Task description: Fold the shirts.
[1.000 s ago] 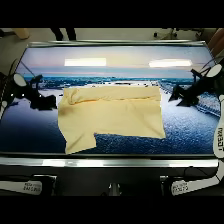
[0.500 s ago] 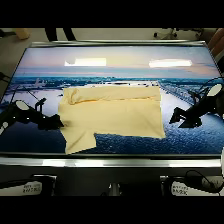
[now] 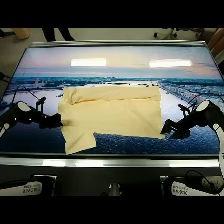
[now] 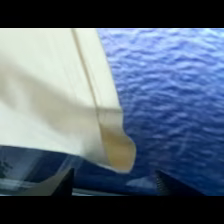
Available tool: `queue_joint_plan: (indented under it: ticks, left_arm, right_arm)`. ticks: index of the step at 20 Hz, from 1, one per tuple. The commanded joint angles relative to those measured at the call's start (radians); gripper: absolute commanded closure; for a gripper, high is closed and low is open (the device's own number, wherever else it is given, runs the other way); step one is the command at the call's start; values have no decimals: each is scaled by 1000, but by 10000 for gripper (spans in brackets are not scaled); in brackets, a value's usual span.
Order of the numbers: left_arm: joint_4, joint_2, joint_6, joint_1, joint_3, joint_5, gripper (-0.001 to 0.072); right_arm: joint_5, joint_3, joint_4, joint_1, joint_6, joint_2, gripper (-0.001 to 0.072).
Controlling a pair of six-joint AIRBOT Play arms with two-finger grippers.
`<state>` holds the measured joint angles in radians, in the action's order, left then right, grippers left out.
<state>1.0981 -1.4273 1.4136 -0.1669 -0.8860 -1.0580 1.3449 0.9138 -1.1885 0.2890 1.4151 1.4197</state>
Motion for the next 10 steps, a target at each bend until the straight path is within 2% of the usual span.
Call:
queue_joint_plan:
  ticks: [1,3,4,6,7,8,10]
  left_arm:
    - [-4,9,-1,0,0,-8,675]
    - [-8,17,0,0,0,-10,676]
    - [-12,22,0,0,0,-14,676]
    - [-12,29,0,0,0,-15,676]
    - [-11,32,0,0,-1,-15,676]
    - [-11,34,0,0,-7,-23,676]
    - [-9,52,-2,-2,-46,-50,678]
  right_arm:
    - [-87,-37,75,-1,-18,22,187]
    - [-85,-38,79,-1,-18,46,192]
    - [-89,-38,79,-1,-14,55,259]
    - [-92,-40,97,-1,-2,70,328]
    - [-94,-41,100,-1,1,74,468]
    - [-94,-41,94,-1,16,74,688]
    - [-90,-28,98,-1,14,48,690]
